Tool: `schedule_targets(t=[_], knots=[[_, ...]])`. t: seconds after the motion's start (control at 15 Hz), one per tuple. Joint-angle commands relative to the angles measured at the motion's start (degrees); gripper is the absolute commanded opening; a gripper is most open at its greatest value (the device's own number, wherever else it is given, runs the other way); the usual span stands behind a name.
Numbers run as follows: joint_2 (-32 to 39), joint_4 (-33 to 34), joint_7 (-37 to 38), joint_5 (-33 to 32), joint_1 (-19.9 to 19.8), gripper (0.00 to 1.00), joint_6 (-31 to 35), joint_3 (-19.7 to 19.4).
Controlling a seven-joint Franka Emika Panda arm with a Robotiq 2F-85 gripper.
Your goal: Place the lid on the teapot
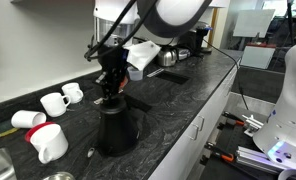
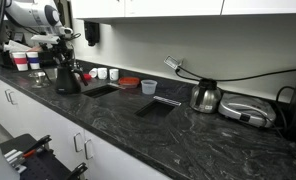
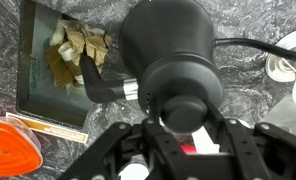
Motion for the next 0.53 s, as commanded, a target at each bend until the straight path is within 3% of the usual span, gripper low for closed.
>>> schedule_targets(t=[0.0, 0.2, 0.47], knots=[[0.3, 0.1, -1.3, -0.8, 0.7, 0.8, -3.7, 0.0], [0.2, 0.1, -1.5, -0.4, 1.1, 1.0, -5.8, 0.1], [-0.5, -0.2, -1.5, -0.1, 1.4, 1.0, -6.7, 0.3]])
